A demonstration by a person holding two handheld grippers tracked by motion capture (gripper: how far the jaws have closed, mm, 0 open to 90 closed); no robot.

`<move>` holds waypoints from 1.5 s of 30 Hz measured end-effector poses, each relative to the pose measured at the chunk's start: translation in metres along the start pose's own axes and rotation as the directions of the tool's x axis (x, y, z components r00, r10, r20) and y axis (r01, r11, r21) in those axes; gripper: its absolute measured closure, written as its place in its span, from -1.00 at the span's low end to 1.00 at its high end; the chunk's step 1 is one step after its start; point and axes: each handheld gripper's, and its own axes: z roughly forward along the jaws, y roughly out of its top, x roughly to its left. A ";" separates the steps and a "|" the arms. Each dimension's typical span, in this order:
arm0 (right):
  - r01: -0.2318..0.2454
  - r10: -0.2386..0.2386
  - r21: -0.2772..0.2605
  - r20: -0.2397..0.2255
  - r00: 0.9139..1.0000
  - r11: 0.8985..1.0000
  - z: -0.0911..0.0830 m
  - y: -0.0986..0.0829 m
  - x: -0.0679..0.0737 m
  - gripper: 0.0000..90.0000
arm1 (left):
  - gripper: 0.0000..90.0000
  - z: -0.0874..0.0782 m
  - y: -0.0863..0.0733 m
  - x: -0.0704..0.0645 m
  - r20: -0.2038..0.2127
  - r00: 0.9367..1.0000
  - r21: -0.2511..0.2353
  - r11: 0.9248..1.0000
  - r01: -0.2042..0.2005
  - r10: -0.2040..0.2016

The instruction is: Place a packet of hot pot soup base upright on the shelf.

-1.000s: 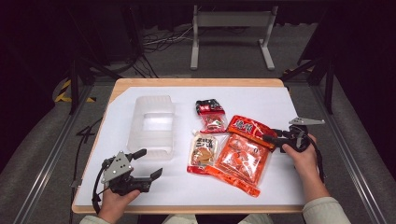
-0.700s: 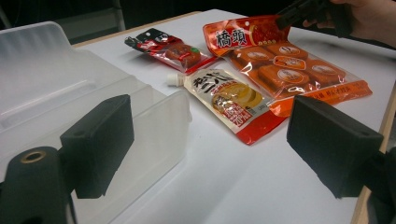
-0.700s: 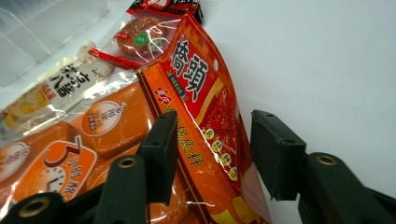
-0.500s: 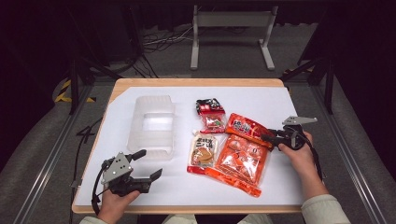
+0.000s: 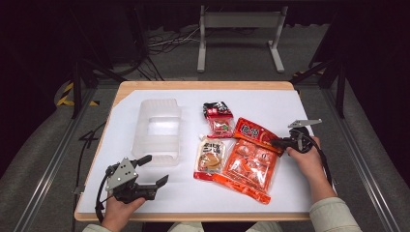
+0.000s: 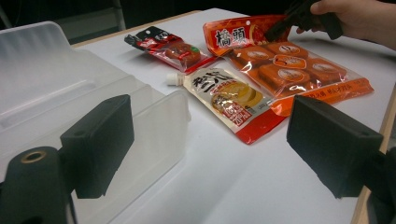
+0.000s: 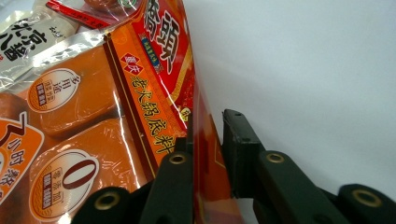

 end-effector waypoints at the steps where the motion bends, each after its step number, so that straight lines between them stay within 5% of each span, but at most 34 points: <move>1: 0.006 -0.006 0.003 -0.006 1.000 1.000 0.000 0.000 0.000 0.96 | -0.65 0.000 0.000 0.000 0.001 1.000 0.000 1.000 0.000 0.000; 9: 0.028 -0.028 0.002 0.019 0.999 1.000 -0.003 0.002 0.005 1.00 | -0.48 0.003 0.005 0.000 0.028 0.999 -0.022 0.999 0.027 -0.027; 12: 0.033 -0.033 -0.012 0.022 0.999 0.999 -0.008 0.004 0.007 1.00 | -0.48 0.006 0.008 -0.003 0.009 1.000 -0.012 1.000 0.015 -0.015; 17: 0.035 -0.034 -0.034 0.030 0.999 0.999 -0.019 0.007 0.010 1.00 | -0.41 0.011 0.014 -0.006 0.053 0.998 -0.009 0.999 0.034 -0.034; 24: 0.030 -0.029 -0.084 0.010 1.000 0.996 -0.038 0.016 0.014 1.00 | -0.20 0.033 0.030 -0.012 0.025 0.999 0.001 1.000 0.021 -0.021; 36: 0.063 -0.067 -0.162 -0.017 0.998 0.985 -0.068 0.028 0.030 1.00 | -0.34 0.061 0.042 -0.009 0.137 0.990 -0.030 0.999 0.031 -0.027; 41: 0.062 -0.071 -0.193 -0.039 0.997 0.979 -0.082 0.032 0.038 1.00 | -0.54 0.067 0.044 -0.006 0.129 0.988 -0.011 0.996 0.083 -0.081; 45: 0.088 -0.099 -0.208 -0.041 0.994 0.974 -0.090 0.036 0.046 1.00 | -0.58 0.071 0.047 -0.005 0.143 0.986 -0.008 0.996 0.086 -0.084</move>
